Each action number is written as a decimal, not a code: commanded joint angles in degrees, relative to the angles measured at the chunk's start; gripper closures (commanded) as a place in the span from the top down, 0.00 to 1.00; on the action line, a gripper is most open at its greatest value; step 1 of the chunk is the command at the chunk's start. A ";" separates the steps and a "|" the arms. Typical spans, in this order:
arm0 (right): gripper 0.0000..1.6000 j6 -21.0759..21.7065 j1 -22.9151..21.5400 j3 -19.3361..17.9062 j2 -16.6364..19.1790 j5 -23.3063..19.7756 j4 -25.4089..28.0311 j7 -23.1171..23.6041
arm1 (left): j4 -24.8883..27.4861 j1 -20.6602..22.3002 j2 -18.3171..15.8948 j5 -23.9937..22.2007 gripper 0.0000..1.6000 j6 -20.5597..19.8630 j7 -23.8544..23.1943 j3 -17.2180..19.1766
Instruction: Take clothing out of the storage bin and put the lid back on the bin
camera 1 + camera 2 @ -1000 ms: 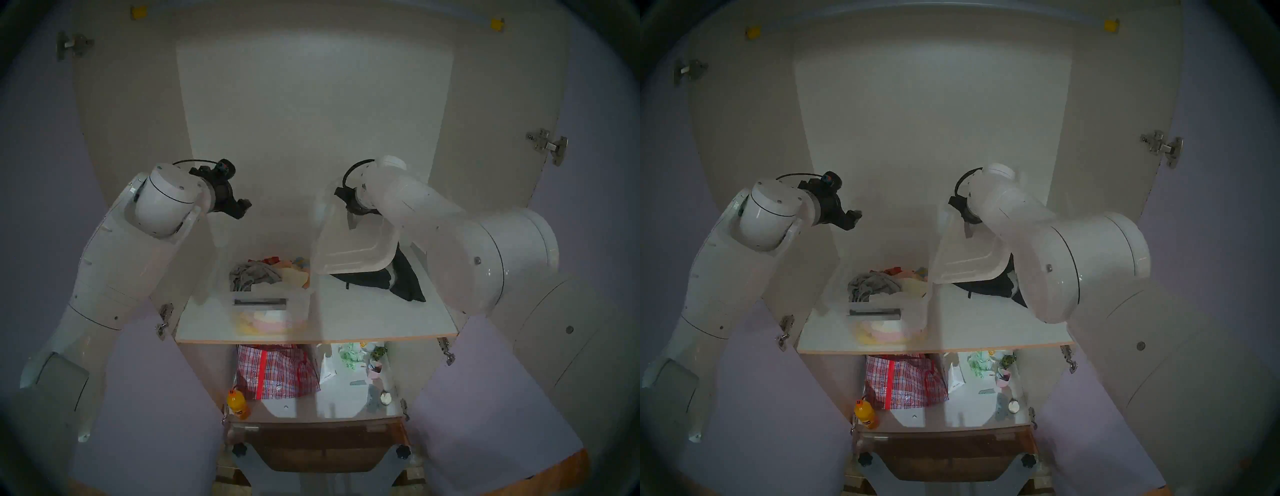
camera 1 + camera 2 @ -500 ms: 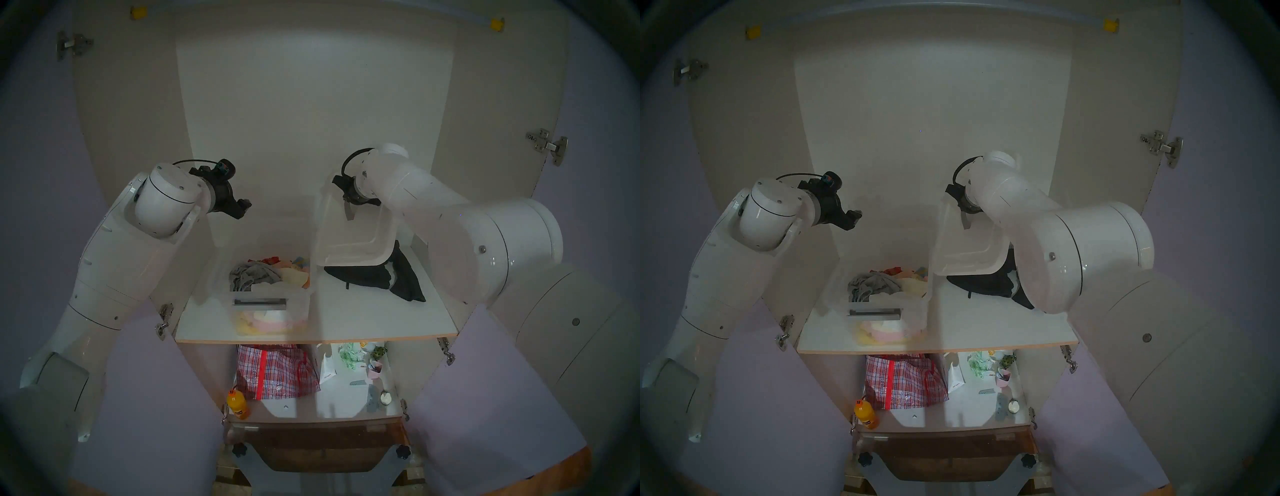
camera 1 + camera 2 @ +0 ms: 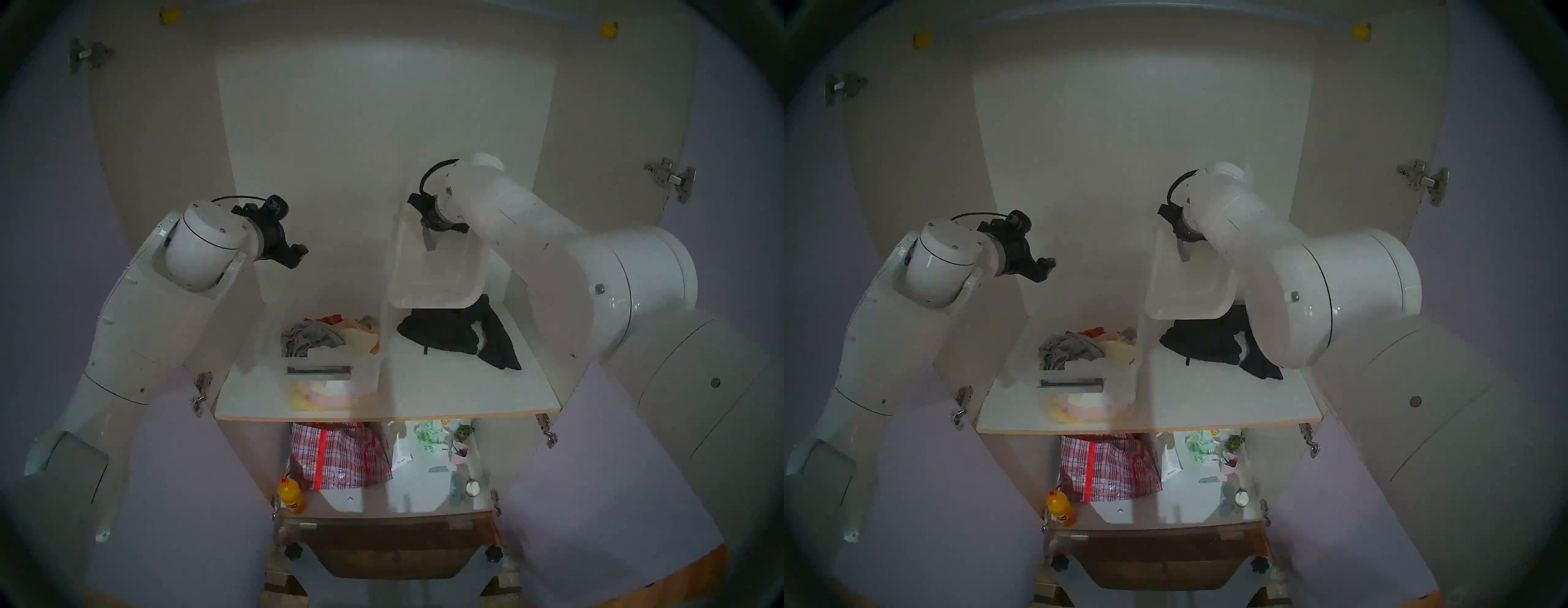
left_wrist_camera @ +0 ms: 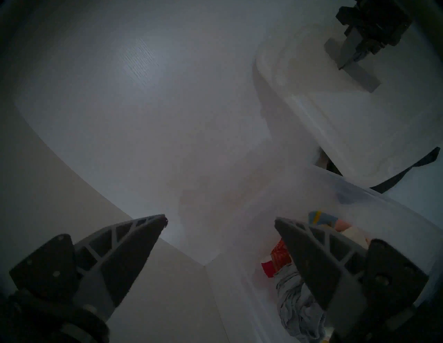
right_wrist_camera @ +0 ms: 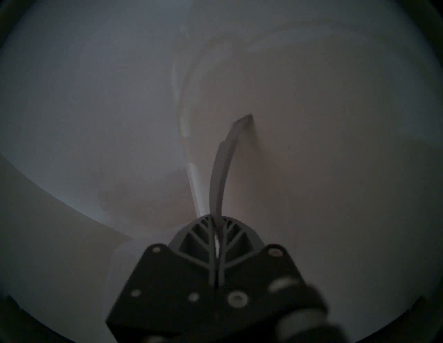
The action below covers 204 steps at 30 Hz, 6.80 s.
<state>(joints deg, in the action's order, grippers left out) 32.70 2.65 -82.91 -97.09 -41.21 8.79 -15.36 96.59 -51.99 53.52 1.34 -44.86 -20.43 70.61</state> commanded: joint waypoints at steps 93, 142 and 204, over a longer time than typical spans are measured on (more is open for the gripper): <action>1.00 2.41 11.96 1.45 -13.57 2.20 -1.84 15.25 | 0.83 1.28 -0.07 -0.01 1.00 0.34 0.55 0.33; 1.00 -4.22 7.21 14.70 1.61 12.36 3.77 20.56 | 0.81 1.21 -0.13 -0.11 1.00 0.34 0.99 0.21; 1.00 -41.40 16.66 37.84 7.66 39.21 -1.64 13.63 | 0.69 0.99 -0.17 -0.22 1.00 0.34 1.43 0.01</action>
<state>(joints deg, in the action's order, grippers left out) -8.16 18.96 -45.94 -89.66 -2.99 7.26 -0.05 96.27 -52.57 53.33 1.11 -44.87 -19.13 69.86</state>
